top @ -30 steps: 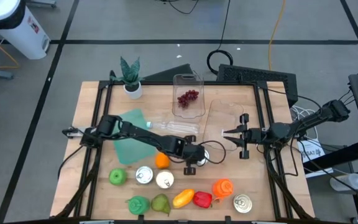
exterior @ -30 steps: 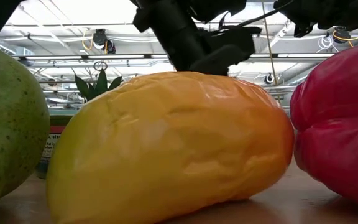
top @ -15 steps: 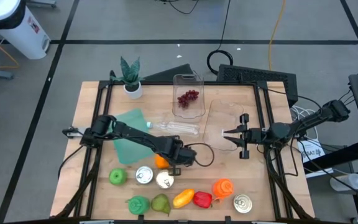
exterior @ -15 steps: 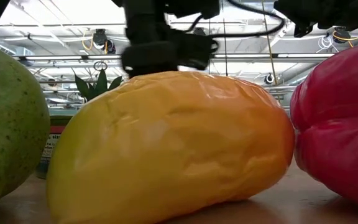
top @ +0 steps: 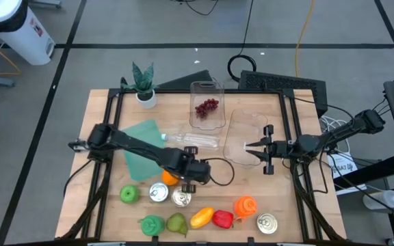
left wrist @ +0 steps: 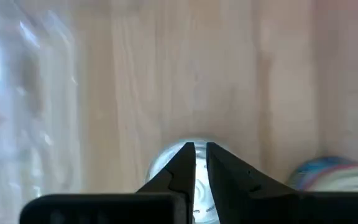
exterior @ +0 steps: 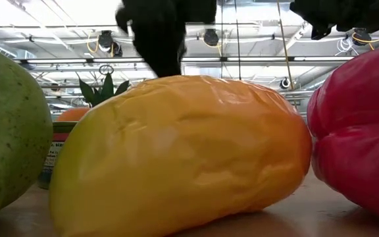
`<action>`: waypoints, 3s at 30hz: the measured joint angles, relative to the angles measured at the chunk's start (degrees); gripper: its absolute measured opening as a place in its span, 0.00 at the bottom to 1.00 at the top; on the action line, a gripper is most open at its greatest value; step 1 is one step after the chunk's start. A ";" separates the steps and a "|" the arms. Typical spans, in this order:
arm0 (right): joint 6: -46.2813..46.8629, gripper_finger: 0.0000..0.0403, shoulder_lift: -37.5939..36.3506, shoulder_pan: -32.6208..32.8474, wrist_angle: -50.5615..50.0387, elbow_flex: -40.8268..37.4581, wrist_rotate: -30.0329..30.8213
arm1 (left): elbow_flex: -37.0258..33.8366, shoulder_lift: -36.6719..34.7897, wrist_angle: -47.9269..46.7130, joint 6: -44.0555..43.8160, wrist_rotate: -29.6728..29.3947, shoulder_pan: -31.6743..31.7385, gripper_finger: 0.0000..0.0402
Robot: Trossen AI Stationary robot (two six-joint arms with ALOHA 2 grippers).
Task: Pick & Place Food Item
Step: Put the transparent water bottle into the right transparent bin
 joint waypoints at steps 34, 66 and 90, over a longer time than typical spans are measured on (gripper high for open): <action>16.75 0.30 30.28 -13.57 -52.96 40.61 4.22 | -47.75 -49.54 35.47 -3.35 -16.12 8.37 0.13; -11.31 0.41 82.92 -29.38 -84.43 98.42 -29.28 | -47.87 -59.99 23.10 -5.25 -20.20 11.17 0.13; -9.73 0.52 90.79 -29.06 -69.79 97.93 -22.42 | -47.87 -62.49 22.22 -3.23 -20.30 11.17 0.13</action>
